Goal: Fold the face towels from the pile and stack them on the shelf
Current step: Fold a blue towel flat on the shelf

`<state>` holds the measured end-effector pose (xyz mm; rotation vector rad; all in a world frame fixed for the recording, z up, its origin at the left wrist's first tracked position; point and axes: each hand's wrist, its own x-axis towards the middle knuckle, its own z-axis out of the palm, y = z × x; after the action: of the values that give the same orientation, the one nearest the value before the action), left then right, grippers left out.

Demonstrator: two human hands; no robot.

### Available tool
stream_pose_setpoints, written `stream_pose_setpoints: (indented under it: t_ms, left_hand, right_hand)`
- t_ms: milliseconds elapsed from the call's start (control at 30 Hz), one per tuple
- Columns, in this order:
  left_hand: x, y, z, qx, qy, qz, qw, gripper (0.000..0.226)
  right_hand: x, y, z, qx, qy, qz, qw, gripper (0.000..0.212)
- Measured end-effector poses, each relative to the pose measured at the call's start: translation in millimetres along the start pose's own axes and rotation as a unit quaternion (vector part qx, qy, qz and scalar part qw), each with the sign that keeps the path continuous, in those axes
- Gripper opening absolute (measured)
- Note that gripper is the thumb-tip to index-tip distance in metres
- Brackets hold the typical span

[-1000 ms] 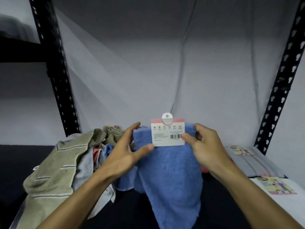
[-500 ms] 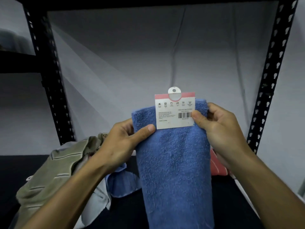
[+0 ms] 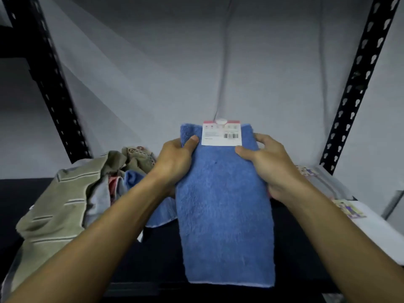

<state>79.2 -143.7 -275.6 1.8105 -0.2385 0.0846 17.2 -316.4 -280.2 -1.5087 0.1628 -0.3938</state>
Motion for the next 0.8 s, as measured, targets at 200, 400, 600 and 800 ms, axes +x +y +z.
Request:
stream_pose_setpoints:
  t_ms: [200, 400, 600, 800]
  left_hand:
    - [30, -72, 21, -0.08, -0.049, -0.211, 0.973, 0.014]
    - [9, -135, 24, -0.025, -0.034, -0.255, 0.966, 0.031]
    - [17, -128, 31, -0.03, 0.021, -0.149, 0.988, 0.058]
    - [-3, -147, 31, 0.066, -0.029, -0.139, 0.988, 0.072]
  right_hand:
    - [42, 81, 7, -0.152, 0.0, 0.139, 0.979, 0.059]
    - [30, 139, -5, -0.188, -0.099, 0.159, 0.964, 0.088]
    - [36, 134, -2, -0.228, -0.028, 0.056, 0.972, 0.074]
    - [9, 136, -6, -0.448, -0.067, -0.018, 0.892, 0.055]
